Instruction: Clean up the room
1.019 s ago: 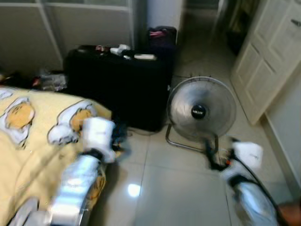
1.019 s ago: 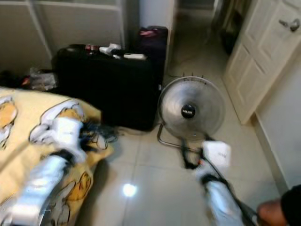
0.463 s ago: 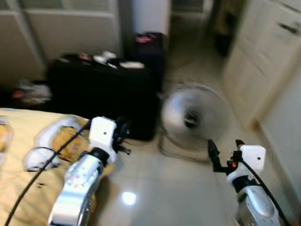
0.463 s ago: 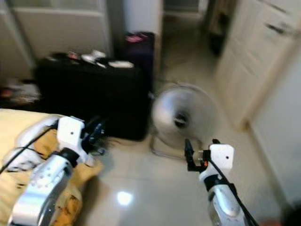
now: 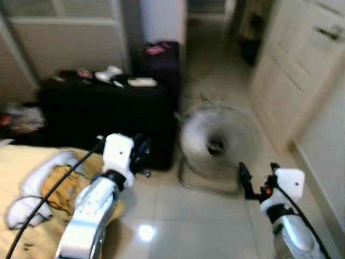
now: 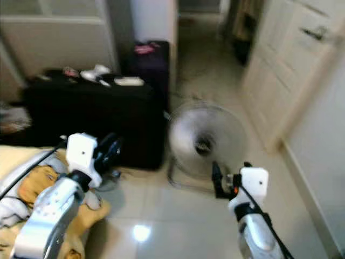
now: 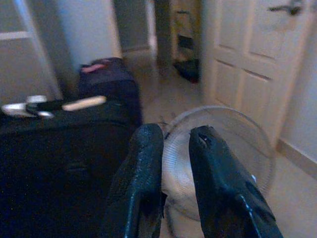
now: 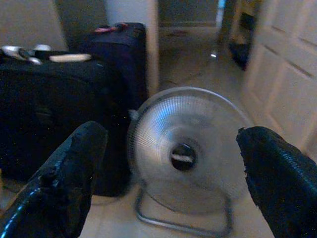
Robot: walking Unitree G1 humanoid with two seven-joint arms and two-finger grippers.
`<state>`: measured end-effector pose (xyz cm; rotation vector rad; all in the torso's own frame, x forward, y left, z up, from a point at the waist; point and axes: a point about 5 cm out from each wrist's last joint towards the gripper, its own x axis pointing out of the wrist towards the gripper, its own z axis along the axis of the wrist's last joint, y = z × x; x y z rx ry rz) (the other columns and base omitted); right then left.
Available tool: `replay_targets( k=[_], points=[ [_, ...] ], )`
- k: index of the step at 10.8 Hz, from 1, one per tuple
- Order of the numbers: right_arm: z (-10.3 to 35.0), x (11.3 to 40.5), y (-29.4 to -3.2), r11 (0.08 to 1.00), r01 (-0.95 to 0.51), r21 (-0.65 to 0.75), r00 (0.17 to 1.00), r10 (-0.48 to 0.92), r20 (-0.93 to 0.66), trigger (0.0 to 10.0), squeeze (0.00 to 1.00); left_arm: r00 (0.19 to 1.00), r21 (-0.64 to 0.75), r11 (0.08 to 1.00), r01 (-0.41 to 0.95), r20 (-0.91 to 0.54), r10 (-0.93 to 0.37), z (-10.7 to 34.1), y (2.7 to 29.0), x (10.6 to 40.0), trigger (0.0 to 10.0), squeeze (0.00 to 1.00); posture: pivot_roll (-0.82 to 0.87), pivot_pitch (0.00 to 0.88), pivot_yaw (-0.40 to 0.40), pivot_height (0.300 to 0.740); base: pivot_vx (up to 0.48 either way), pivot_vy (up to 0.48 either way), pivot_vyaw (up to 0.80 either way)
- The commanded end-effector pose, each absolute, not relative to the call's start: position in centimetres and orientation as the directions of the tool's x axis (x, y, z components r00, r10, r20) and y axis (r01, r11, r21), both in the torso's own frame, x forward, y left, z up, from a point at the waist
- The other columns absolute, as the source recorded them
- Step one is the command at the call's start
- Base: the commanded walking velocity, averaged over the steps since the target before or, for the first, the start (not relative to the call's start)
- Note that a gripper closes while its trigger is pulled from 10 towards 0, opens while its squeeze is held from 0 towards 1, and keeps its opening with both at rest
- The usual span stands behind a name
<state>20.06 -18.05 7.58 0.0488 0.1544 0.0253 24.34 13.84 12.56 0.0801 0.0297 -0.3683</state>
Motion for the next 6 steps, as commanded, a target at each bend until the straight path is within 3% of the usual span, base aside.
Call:
replay_targets(
  k=[1,2,6],
  points=[
    [7.79,20.48,-17.17,0.998,-0.033,0.057,0.989,0.041,-0.145,10.0,0.00,0.942,0.082,0.938,0.337,-0.045,-0.334,12.54,14.60,24.32,10.0,0.00,-0.03,0.000,-0.001,0.740,0.394,0.000,0.00],
    [7.85,20.71,-17.29,0.999,-0.006,0.044,0.989,0.012,-0.146,10.0,0.00,0.941,0.079,0.938,0.337,-0.045,-0.334,12.47,14.57,24.29,10.0,0.00,-0.03,0.000,-0.002,0.740,0.390,0.000,0.00],
    [8.20,21.20,-17.67,1.000,0.017,-0.002,0.992,-0.017,-0.126,10.0,0.00,0.960,0.066,0.958,0.280,-0.038,-0.278,11.80,15.52,24.04,10.0,0.00,-0.04,0.000,-0.007,0.740,0.000,0.000,0.00]
  ],
)
